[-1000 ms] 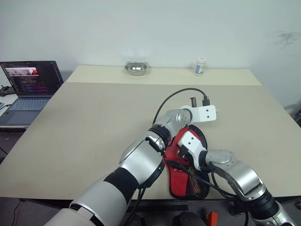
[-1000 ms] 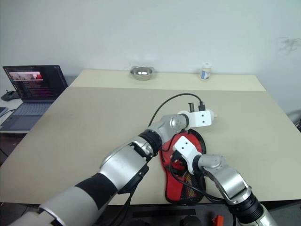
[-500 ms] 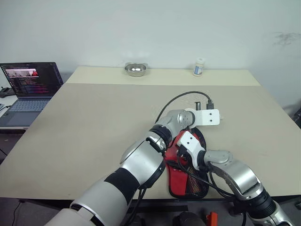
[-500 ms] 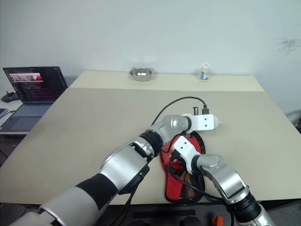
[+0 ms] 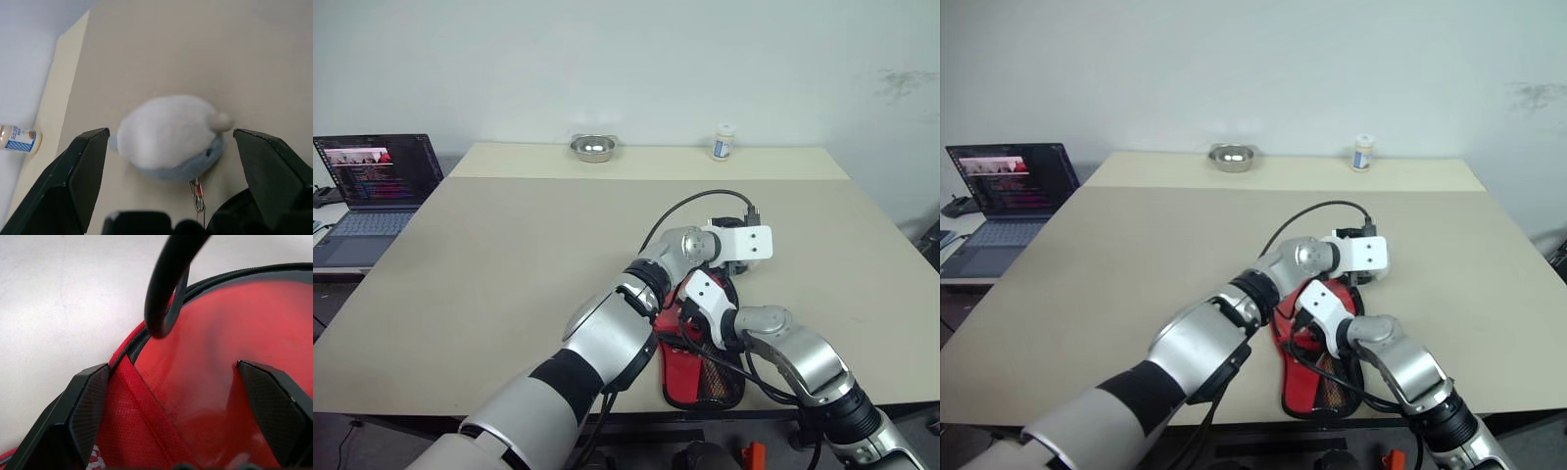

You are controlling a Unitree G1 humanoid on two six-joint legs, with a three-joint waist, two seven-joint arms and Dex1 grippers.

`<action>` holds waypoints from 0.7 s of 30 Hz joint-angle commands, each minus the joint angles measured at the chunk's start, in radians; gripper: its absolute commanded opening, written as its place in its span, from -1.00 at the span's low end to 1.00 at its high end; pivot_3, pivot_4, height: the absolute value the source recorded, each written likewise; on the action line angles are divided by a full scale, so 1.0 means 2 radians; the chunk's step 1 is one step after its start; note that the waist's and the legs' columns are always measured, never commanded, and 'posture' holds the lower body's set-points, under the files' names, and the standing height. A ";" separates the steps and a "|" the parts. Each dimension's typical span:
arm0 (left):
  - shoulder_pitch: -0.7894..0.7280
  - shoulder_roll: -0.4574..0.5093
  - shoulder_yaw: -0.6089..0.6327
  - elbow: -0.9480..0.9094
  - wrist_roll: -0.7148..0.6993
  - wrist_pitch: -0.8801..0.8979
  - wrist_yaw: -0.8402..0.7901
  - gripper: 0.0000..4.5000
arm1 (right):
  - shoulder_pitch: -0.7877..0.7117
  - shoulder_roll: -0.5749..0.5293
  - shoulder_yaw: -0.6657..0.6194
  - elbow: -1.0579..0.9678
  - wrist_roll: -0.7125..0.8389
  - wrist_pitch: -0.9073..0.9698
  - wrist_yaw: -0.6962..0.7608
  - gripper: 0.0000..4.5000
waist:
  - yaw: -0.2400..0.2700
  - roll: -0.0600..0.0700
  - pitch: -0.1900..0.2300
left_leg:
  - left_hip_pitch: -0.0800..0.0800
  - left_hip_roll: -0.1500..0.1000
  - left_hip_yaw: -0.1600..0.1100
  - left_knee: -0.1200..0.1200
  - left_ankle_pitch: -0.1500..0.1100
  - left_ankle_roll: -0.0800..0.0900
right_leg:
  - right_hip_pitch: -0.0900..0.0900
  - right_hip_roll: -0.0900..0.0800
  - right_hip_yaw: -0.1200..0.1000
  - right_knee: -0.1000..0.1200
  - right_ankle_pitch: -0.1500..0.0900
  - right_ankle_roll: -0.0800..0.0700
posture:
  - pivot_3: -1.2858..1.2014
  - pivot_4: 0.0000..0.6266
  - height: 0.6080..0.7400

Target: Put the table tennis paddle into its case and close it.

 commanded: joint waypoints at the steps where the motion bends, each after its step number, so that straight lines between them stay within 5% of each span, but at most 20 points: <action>1: -0.022 -0.007 0.025 -0.021 -0.022 0.006 0.009 0.98 | 0.015 -0.009 0.013 0.063 -0.005 0.026 0.001 1.00 | 0.000 0.000 0.000 | 0.000 0.000 0.000 0.000 0.000 0.000 | 0.000 0.000 0.000 0.000 0.000 0.000 | 0.03 -0.52 1.00; 8: -0.036 0.064 0.090 -0.033 -0.080 0.003 -0.030 0.98 | 0.005 -0.021 -0.038 -0.040 0.030 0.072 0.004 1.00 | 0.000 0.001 0.001 | -0.001 0.000 0.000 0.000 0.000 0.000 | -0.001 0.000 0.000 0.000 0.000 0.000 | 0.03 -0.52 1.00; 14: -0.011 0.130 0.153 -0.056 -0.153 -0.003 -0.129 0.98 | -0.024 -0.005 -0.184 -0.216 0.150 0.249 0.010 1.00 | 0.001 0.002 0.005 | -0.010 0.000 0.000 0.000 0.001 -0.001 | -0.010 0.000 0.000 0.001 0.000 0.000 | 0.03 -0.52 1.00; 21: 0.075 0.147 0.180 -0.124 -0.227 0.001 -0.281 0.98 | -0.029 -0.102 -0.298 -0.298 0.233 0.316 0.056 1.00 | 0.006 0.003 0.006 | -0.015 -0.002 -0.003 0.000 0.000 -0.002 | -0.010 -0.001 -0.003 -0.002 0.001 -0.001 | 0.03 -0.52 1.00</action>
